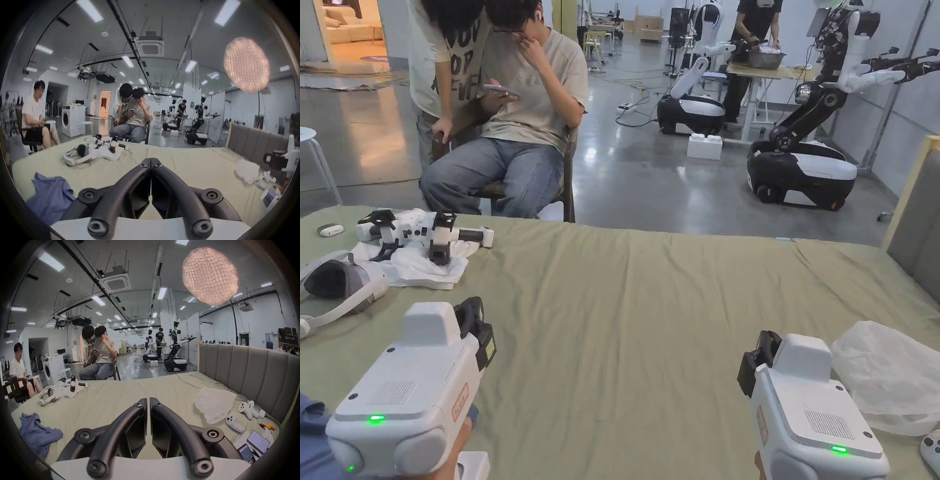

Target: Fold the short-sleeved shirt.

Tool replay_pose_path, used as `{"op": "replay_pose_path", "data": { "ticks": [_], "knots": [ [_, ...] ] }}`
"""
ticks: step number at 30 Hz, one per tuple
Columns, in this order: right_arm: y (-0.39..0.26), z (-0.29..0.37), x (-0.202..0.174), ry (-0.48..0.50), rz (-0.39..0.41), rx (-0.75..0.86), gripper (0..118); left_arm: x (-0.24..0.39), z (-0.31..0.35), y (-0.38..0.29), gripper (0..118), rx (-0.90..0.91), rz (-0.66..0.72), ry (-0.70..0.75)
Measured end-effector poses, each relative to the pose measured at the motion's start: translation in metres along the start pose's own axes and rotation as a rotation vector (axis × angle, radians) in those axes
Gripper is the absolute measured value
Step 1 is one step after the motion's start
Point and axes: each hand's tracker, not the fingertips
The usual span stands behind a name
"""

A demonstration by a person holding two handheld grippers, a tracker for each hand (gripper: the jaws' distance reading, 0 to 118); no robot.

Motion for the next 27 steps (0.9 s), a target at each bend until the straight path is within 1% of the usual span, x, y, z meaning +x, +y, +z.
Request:
{"op": "replay_pose_path", "data": {
  "ticks": [5, 8, 10, 14, 18, 23, 24, 25, 26, 27],
  "knots": [
    [-0.001, 0.001, -0.008, 0.018, 0.057, -0.005, 2, -0.023, 0.003, 0.003, 0, -0.101, -0.069, 0.019],
    [-0.003, 0.0, -0.014, 0.027, 0.068, -0.014, 2, -0.05, 0.008, 0.0, 0, -0.184, -0.021, 0.016],
    [-0.005, 0.0, -0.019, 0.037, 0.073, -0.02, 2, -0.076, 0.013, -0.005, 0, -0.245, 0.012, 0.044],
    [-0.011, -0.004, -0.028, 0.058, 0.087, -0.04, 2, -0.125, 0.026, -0.02, 0, -0.329, 0.017, 0.069],
    [-0.016, -0.006, -0.038, 0.078, 0.106, -0.049, 2, -0.172, 0.04, -0.036, 0, -0.389, 0.012, 0.128],
    [-0.021, -0.01, -0.047, 0.105, 0.114, -0.072, 2, -0.219, 0.044, -0.055, 0, -0.5, 0.085, 0.169],
    [-0.022, -0.01, -0.049, 0.108, 0.12, -0.077, 2, -0.229, 0.041, -0.061, 1, -0.542, 0.107, 0.172],
    [-0.023, -0.01, -0.051, 0.112, 0.126, -0.082, 2, -0.239, 0.036, -0.069, 5, -0.587, 0.135, 0.188],
    [-0.024, -0.01, -0.052, 0.117, 0.131, -0.085, 2, -0.247, 0.032, -0.077, 11, -0.637, 0.151, 0.209],
    [-0.026, -0.01, -0.053, 0.12, 0.137, -0.091, 2, -0.256, 0.027, -0.087, 24, -0.693, 0.176, 0.207]
  ]
}}
